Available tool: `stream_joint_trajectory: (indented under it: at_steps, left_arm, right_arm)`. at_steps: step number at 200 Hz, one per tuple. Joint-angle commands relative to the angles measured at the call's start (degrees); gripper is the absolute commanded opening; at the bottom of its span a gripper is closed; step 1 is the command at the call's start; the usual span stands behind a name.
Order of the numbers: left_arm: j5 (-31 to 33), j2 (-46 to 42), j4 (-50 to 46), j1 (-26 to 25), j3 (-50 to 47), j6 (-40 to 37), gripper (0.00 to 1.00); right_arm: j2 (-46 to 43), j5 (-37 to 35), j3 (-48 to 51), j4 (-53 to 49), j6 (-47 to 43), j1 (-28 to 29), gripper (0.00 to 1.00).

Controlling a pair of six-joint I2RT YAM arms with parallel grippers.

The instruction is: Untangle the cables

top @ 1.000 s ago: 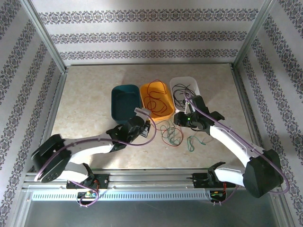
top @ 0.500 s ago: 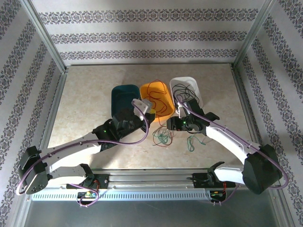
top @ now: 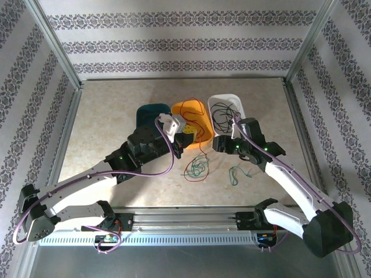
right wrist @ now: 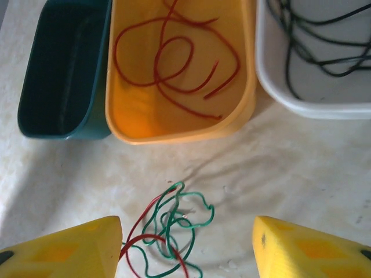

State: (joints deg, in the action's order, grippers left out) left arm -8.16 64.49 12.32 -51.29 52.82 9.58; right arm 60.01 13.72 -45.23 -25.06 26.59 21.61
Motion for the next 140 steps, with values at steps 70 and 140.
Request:
stream_joint_trajectory:
  at_steps: [70,140]
  left_arm:
    - [-5.75,0.41,11.19,0.05,8.23,-4.43,0.00]
    - [-9.89,4.45,21.37,0.05,13.22,-3.95,0.00]
  right_arm:
    - [-1.03,5.87,2.10,1.42,-0.14,-5.33,0.60]
    - [-2.77,1.48,4.01,1.42,1.27,-7.36,0.60]
